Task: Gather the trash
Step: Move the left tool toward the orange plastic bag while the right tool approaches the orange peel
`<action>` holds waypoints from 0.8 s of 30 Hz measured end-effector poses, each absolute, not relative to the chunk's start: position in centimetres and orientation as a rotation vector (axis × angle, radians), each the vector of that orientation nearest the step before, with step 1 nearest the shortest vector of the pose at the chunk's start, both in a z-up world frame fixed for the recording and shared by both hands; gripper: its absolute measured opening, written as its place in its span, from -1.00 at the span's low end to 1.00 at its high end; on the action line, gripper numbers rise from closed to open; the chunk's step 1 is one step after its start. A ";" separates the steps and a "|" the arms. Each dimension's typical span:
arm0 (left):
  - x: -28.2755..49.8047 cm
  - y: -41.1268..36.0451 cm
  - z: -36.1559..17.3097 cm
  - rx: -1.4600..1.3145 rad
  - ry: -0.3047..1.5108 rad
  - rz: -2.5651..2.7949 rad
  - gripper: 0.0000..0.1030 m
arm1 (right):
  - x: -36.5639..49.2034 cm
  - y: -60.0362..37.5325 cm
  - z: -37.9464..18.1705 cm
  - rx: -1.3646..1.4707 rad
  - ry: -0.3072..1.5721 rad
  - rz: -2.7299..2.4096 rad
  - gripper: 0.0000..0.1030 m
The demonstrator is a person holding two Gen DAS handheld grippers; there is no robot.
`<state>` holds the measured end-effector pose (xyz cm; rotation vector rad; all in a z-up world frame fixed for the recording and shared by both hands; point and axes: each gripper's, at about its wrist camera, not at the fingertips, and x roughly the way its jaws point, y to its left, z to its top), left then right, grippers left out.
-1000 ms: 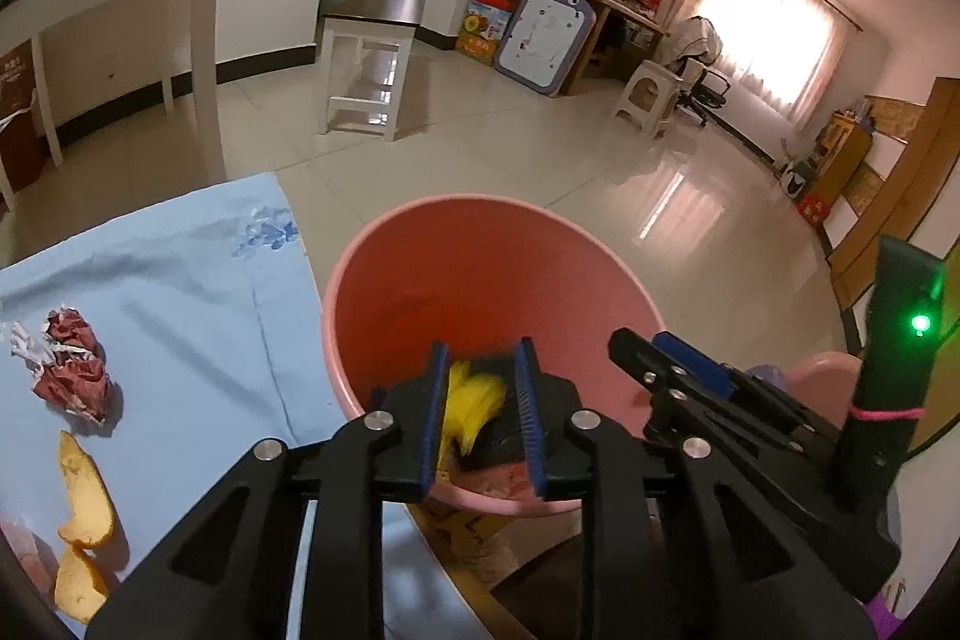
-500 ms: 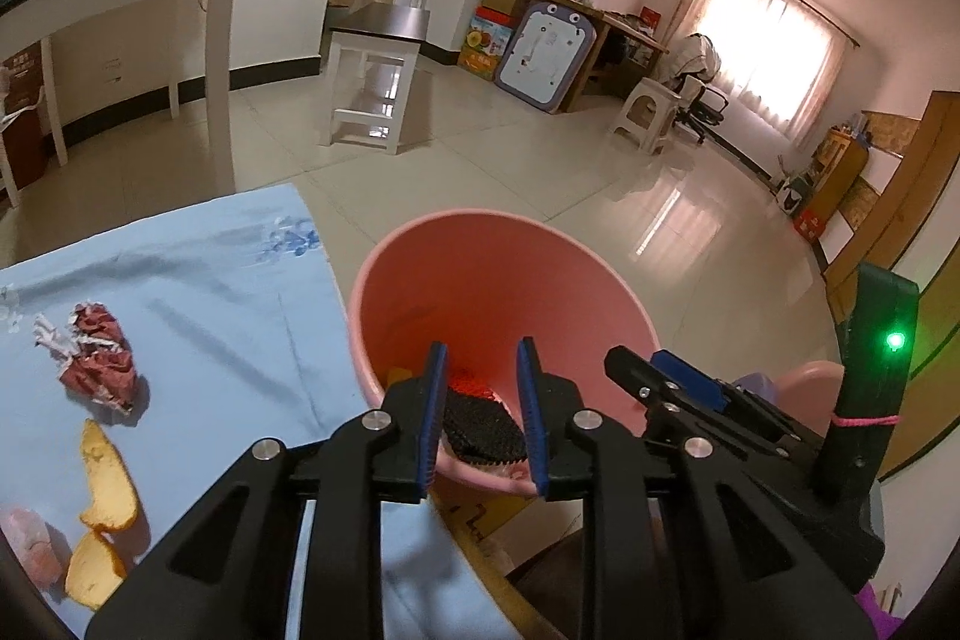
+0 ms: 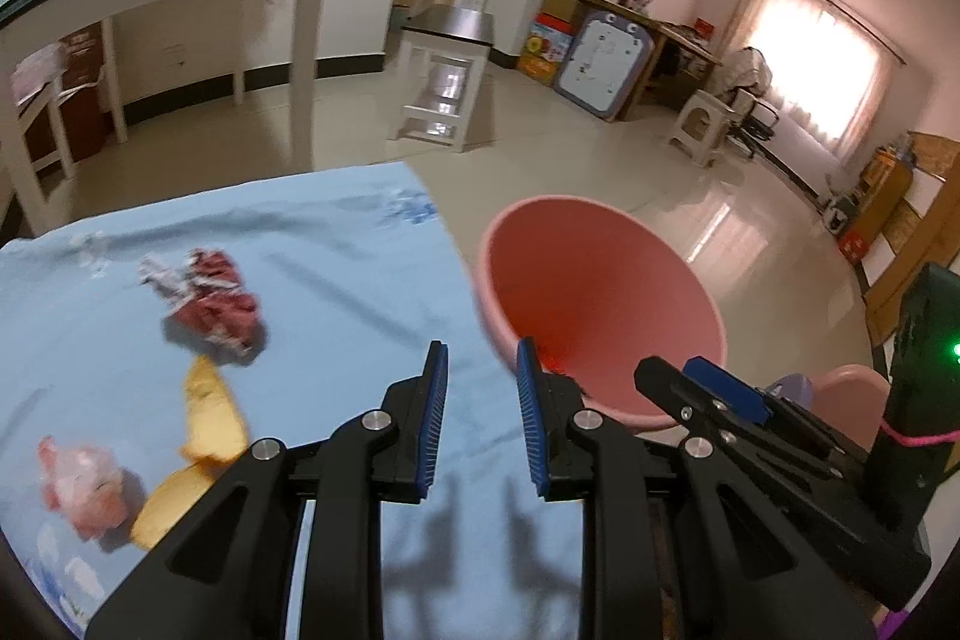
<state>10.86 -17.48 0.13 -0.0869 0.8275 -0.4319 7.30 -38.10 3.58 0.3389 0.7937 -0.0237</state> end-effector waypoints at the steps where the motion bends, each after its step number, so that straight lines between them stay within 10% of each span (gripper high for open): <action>1: 10.8 -17.1 0.1 -0.089 0.828 -0.426 -0.54 | 7.2 -37.4 3.6 0.334 0.798 -0.010 -0.10; 24: 5.8 -8.4 -1.7 -0.086 0.854 -0.245 -0.54 | 3.3 -26.9 2.5 0.253 0.890 0.180 -0.09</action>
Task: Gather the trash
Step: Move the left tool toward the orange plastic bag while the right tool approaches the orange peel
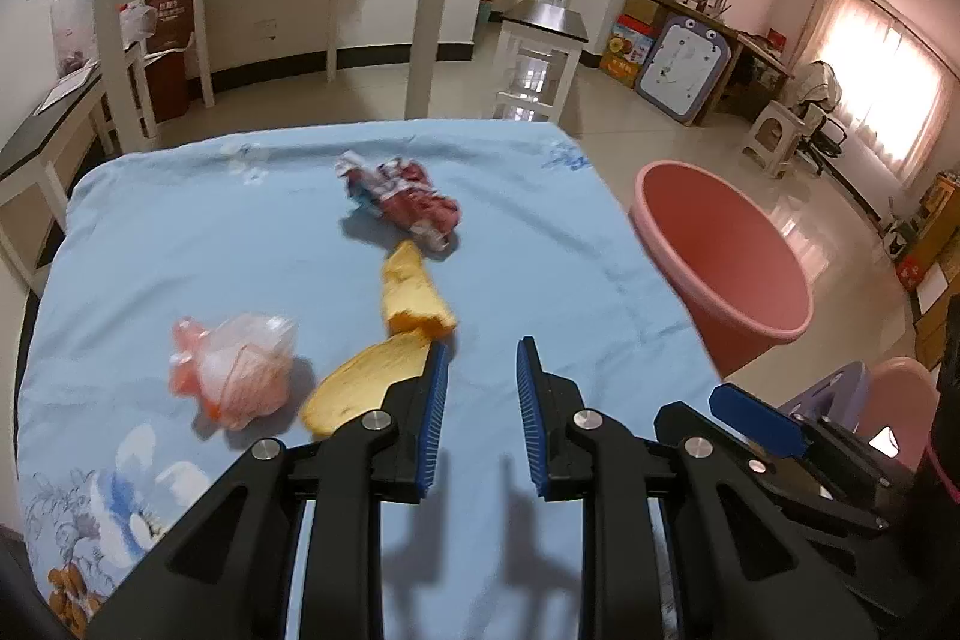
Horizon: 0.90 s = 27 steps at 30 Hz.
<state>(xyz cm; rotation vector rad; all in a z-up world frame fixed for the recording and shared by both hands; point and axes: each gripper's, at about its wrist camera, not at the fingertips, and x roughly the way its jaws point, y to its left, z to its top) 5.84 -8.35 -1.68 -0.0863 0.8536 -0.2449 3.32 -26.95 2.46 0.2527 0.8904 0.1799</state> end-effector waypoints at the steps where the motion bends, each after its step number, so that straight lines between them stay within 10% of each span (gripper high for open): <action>1: 5.6 -8.0 -1.8 -0.086 0.852 -0.240 -0.54 | 3.2 -26.6 2.5 0.247 0.893 0.186 -0.09; 16: 1.3 0.1 -1.6 -0.138 0.778 -0.154 -0.54 | 1.1 -22.3 3.9 0.146 0.857 0.330 0.19; 27: 3.4 4.5 -3.0 -0.224 0.840 -0.104 -0.54 | 2.0 -20.3 2.5 0.117 0.925 0.392 0.01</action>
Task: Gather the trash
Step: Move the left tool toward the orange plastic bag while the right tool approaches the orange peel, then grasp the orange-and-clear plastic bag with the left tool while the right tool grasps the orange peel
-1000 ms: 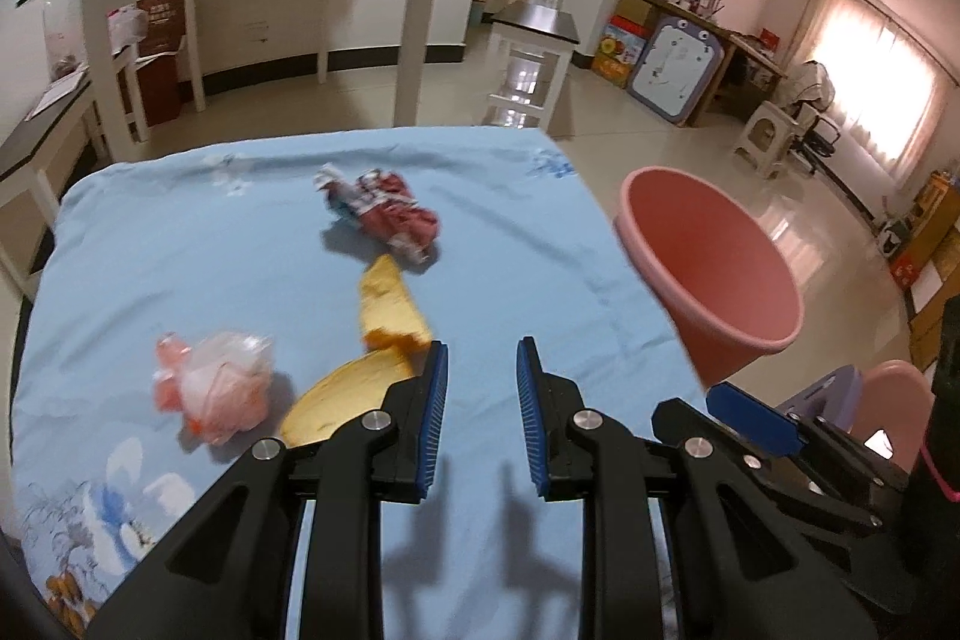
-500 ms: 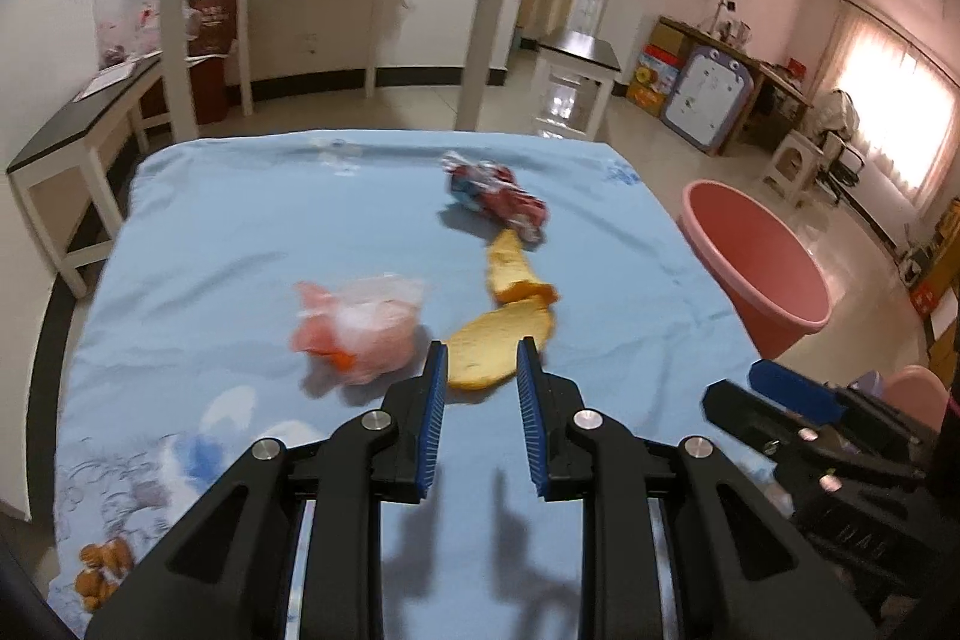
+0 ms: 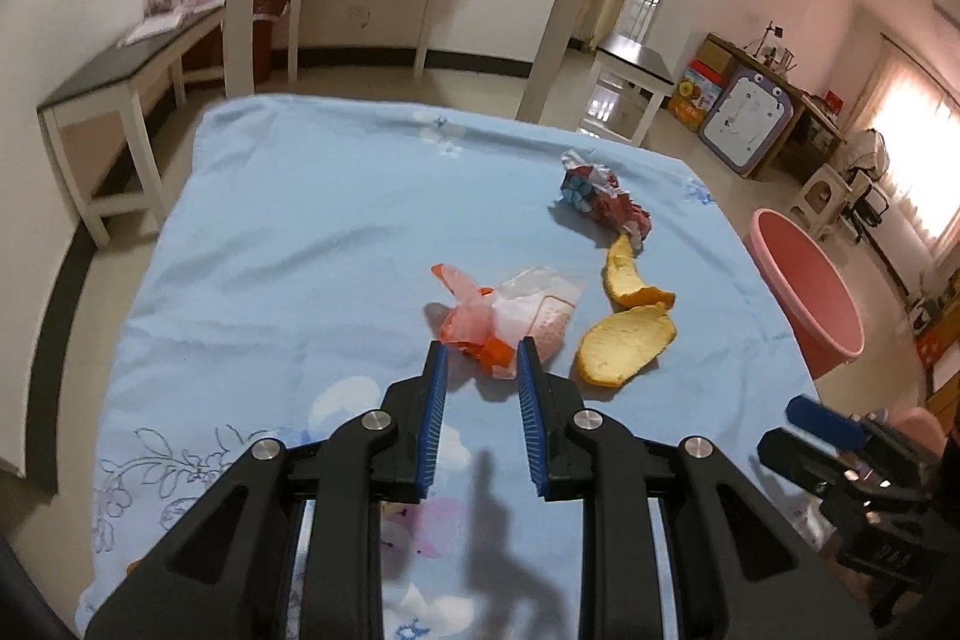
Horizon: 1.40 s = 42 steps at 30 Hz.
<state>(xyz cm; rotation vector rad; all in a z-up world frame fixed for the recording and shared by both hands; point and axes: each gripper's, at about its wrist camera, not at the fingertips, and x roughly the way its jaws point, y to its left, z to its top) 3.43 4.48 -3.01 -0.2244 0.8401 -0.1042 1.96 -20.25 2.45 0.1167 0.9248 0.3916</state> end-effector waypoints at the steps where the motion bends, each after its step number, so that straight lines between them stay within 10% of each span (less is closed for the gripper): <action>1: 3.6 4.5 -3.1 -0.234 0.844 -0.113 -0.54 | 2.2 -20.2 2.2 0.116 0.936 0.393 -0.05; 36: 6.3 4.4 -5.4 -0.349 0.874 -0.184 -0.55 | 4.2 -19.5 0.2 0.164 1.024 0.443 -0.13; 42: 5.7 3.7 -5.4 -0.336 0.865 -0.219 -0.81 | 4.4 -19.5 0.2 0.164 1.020 0.444 -0.12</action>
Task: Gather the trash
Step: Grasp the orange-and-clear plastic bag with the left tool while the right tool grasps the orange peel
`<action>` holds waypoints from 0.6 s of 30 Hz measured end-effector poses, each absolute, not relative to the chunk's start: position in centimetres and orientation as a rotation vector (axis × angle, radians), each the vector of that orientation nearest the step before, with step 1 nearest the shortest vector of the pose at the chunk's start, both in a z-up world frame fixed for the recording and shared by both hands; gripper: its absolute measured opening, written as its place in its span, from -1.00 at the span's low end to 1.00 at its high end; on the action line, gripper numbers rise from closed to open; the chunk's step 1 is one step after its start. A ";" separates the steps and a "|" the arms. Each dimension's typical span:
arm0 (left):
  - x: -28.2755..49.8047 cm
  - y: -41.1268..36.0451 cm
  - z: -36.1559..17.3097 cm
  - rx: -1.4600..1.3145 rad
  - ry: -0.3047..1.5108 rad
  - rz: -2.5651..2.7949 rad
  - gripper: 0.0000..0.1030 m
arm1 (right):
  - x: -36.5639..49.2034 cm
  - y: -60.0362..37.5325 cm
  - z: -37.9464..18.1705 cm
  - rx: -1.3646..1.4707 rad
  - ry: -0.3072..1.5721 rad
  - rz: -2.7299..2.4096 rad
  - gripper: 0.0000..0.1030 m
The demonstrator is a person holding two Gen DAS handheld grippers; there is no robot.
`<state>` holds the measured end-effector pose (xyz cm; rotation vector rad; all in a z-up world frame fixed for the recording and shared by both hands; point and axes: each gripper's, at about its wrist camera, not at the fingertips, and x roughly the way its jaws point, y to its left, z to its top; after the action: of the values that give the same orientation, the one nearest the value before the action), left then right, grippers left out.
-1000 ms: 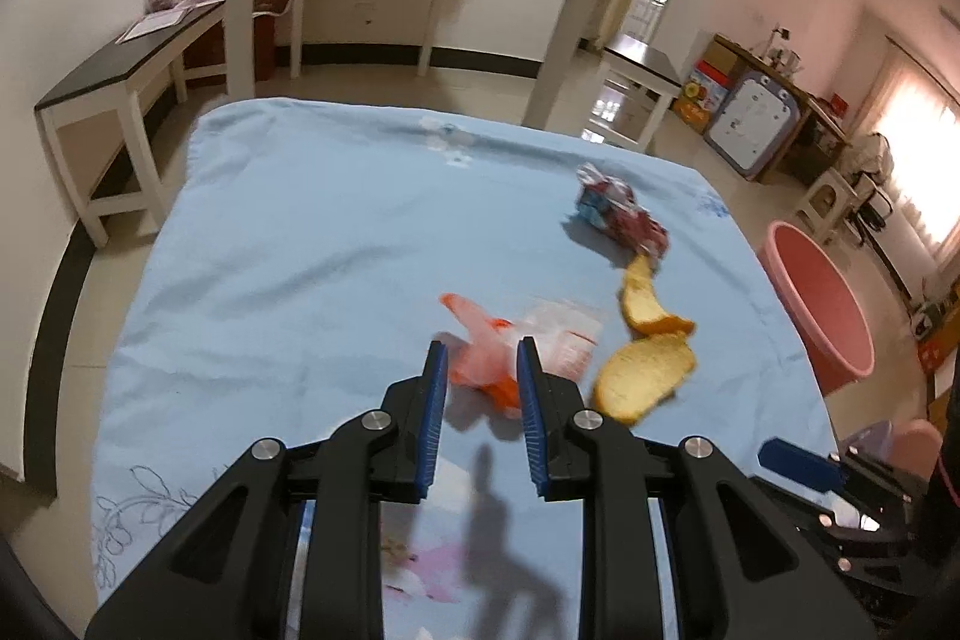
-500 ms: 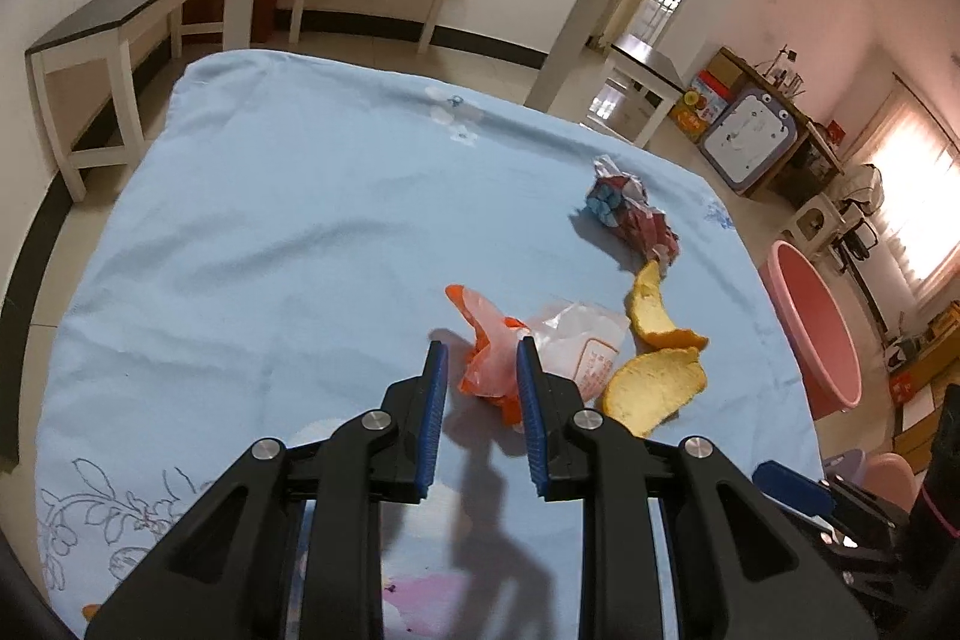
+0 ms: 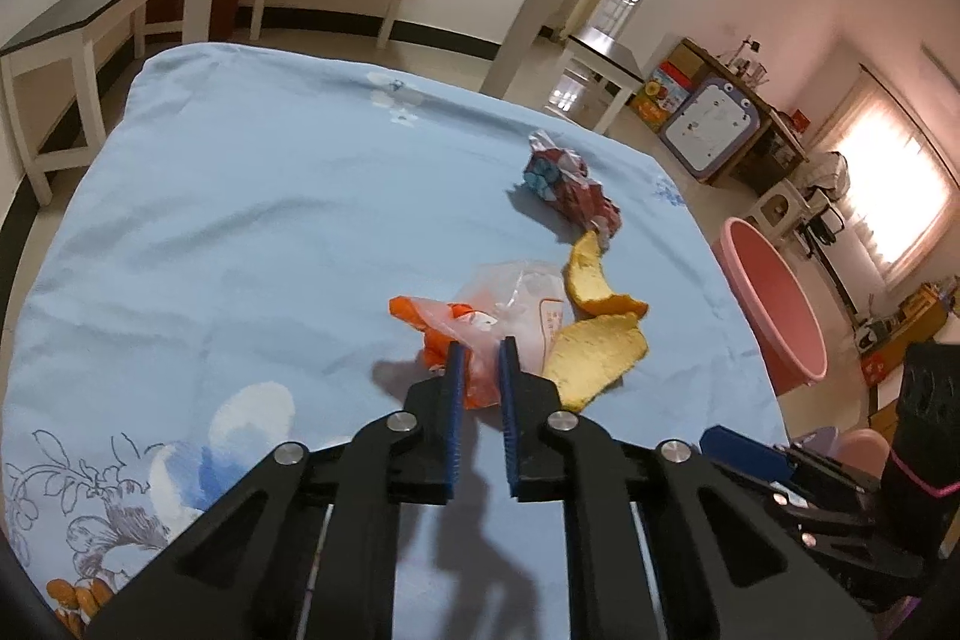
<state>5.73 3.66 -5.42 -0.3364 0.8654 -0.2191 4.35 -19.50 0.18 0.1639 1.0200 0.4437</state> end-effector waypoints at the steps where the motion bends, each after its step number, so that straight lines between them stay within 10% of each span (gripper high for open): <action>1: 5.6 3.6 -5.3 -0.333 0.862 -0.219 -0.82 | 4.4 -19.5 0.2 0.164 1.018 0.443 -0.13; 18: 4.5 4.8 -2.7 -0.319 0.777 -0.169 -0.83 | 9.6 -19.2 1.7 0.166 0.922 0.426 -0.29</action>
<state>4.45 4.80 -2.69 -0.3188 0.7773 -0.1689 9.59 -19.22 1.70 0.1657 0.9215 0.4258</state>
